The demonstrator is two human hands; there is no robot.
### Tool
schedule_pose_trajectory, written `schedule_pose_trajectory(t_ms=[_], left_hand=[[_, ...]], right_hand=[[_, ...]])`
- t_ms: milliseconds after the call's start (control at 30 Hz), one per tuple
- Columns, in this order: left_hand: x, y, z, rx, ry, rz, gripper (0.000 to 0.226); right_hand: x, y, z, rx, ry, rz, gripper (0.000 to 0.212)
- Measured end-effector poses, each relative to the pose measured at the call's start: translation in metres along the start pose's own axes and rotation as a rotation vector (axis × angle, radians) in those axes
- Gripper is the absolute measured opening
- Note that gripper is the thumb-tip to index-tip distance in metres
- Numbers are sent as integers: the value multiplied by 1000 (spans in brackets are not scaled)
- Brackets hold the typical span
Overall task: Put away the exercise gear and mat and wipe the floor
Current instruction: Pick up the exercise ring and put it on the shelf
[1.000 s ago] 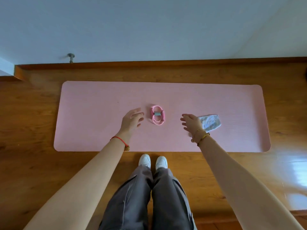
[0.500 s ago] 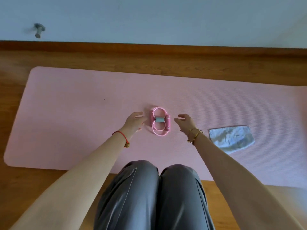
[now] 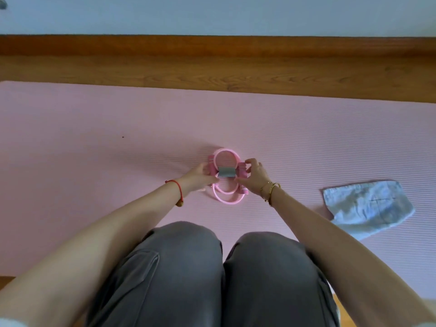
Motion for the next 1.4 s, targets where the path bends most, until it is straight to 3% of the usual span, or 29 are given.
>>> schedule_pose_trajectory(t_ms=[133,300,467,567,700,833,1000,1100,1400], left_hand=[[-11,1,-15,11,51,91,42],[-10,2,-17,29,71,255,34],[-4,-1,-16,64,40,364,57],[0,-6,-18,79,32,323,76],[9,-13,-15,22,-1,141,70],[5,-4,-13,10,-18,189,90],[16,14,-5,6,-58,305,65],[32,22,4,-32,-119,439,53],[100,8,109,-122,-128,673,28]], right_hand=[[2,-5,-8,15,-23,25,71],[-5,-6,-10,16,-35,40,44],[-2,-9,-11,-43,-84,-145,72],[-6,-13,-14,-88,-72,-250,59],[-10,-19,-12,-134,-55,-385,56],[-16,-18,-6,-167,-33,-513,52],[-40,-3,-2,-178,77,-577,59],[-55,12,6,-152,111,-687,52],[-104,57,108,-160,-4,-996,40]])
Point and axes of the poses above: each hand's wrist, its own z-axis away from the middle knuckle, its own y-axis out of the back of the hand, x = y × z, the point moved 5 cm from there along -z, towards the middle knuckle, and after that the axes turned 7 degrees about -x, right-handed, at the moved point
